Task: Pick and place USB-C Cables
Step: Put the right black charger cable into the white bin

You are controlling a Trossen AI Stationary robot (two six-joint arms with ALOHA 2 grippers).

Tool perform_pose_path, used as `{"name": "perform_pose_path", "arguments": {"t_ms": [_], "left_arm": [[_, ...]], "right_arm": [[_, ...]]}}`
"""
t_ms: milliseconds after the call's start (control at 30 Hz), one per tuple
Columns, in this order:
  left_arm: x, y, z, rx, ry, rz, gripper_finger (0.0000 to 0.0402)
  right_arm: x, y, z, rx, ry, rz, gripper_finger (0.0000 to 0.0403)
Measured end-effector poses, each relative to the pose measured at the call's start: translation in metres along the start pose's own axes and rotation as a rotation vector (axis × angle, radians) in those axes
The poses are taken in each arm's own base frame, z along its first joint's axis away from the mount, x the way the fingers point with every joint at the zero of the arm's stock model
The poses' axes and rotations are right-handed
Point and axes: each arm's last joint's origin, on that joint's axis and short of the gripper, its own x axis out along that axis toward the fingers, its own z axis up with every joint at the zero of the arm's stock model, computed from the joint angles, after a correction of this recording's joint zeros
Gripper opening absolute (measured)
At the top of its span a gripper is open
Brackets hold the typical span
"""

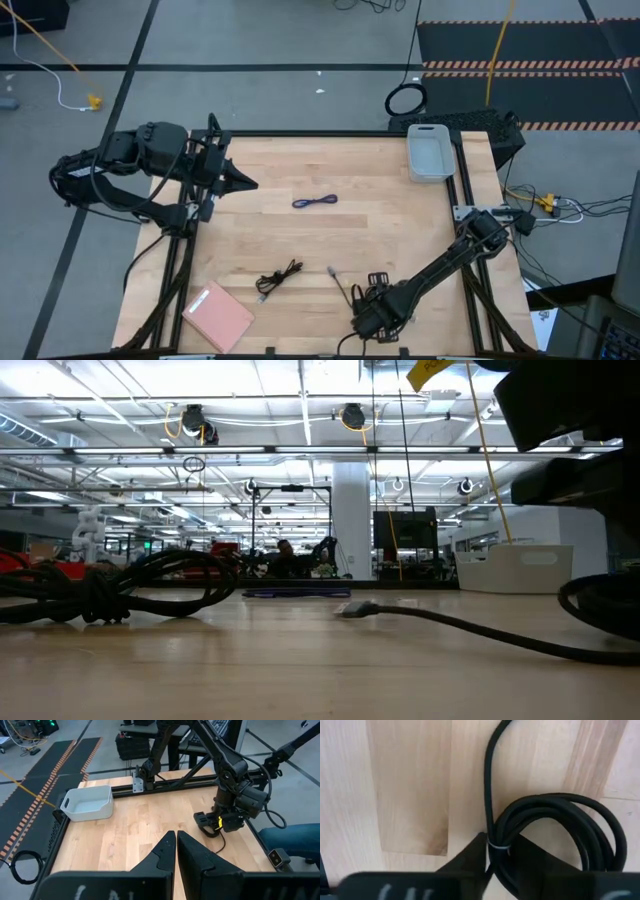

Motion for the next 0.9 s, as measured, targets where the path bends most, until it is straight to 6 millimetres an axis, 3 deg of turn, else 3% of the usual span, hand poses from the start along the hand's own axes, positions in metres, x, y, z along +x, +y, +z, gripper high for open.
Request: {"name": "perform_pose_path", "arguments": {"t_ms": [200,633,900], "left_arm": [[0.000,0.000,0.000,0.000,0.000,0.000,0.0021],[0.005,0.000,-0.002,-0.003,0.028,-0.003,0.0021],[0.012,0.001,-0.003,-0.006,0.057,-0.006,0.0021]], "right_arm": [[-0.020,-0.005,-0.003,-0.008,-0.040,0.002,0.0010],[-0.107,-0.032,-0.018,-0.070,-0.258,0.041,0.0017],[-0.170,-0.057,-0.040,-0.171,-0.513,0.001,0.0016]]}}
